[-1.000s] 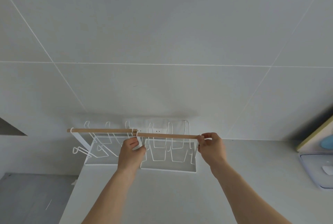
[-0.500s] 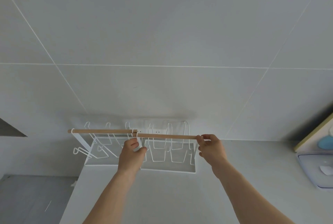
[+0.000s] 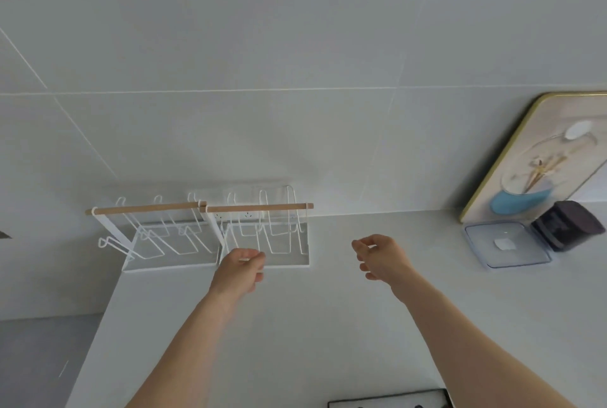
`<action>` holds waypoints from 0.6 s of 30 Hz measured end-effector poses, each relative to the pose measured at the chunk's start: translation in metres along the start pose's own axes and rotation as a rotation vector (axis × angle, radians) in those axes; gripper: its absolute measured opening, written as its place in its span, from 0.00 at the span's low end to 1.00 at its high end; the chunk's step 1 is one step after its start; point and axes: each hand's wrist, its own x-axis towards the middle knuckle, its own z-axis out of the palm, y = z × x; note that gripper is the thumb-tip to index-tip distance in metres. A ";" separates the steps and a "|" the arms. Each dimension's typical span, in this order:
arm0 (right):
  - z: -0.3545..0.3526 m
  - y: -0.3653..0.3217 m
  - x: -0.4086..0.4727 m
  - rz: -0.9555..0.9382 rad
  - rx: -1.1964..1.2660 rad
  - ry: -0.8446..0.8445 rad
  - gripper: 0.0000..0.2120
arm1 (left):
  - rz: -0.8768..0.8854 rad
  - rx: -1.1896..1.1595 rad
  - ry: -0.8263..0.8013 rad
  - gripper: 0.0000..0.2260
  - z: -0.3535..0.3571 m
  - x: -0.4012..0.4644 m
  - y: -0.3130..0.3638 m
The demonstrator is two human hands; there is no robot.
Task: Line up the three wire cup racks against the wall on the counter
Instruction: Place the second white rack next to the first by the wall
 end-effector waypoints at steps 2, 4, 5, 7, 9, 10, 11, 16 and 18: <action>-0.020 0.020 -0.015 -0.004 -0.103 -0.017 0.11 | -0.017 0.040 -0.052 0.13 0.015 -0.019 -0.004; -0.041 0.039 -0.026 -0.001 -0.221 -0.024 0.10 | -0.036 0.104 -0.099 0.13 0.030 -0.037 -0.009; -0.051 0.049 -0.033 -0.003 -0.284 -0.019 0.11 | -0.036 0.136 -0.120 0.14 0.037 -0.045 -0.013; -0.071 0.064 -0.048 -0.002 -0.424 -0.001 0.14 | -0.036 0.192 -0.159 0.14 0.051 -0.060 -0.018; -0.089 0.077 -0.061 0.033 -0.565 -0.004 0.20 | -0.063 0.256 -0.207 0.14 0.062 -0.073 -0.024; -0.097 0.083 -0.068 0.066 -0.632 -0.030 0.23 | -0.082 0.288 -0.243 0.15 0.067 -0.080 -0.027; -0.104 0.087 -0.076 0.099 -0.692 -0.066 0.27 | -0.100 0.320 -0.287 0.16 0.071 -0.086 -0.030; -0.127 0.104 -0.114 0.267 -0.583 -0.376 0.40 | -0.199 0.464 -0.478 0.29 0.088 -0.110 -0.041; -0.129 0.114 -0.123 0.328 -0.463 -0.452 0.44 | -0.241 0.490 -0.526 0.32 0.093 -0.116 -0.047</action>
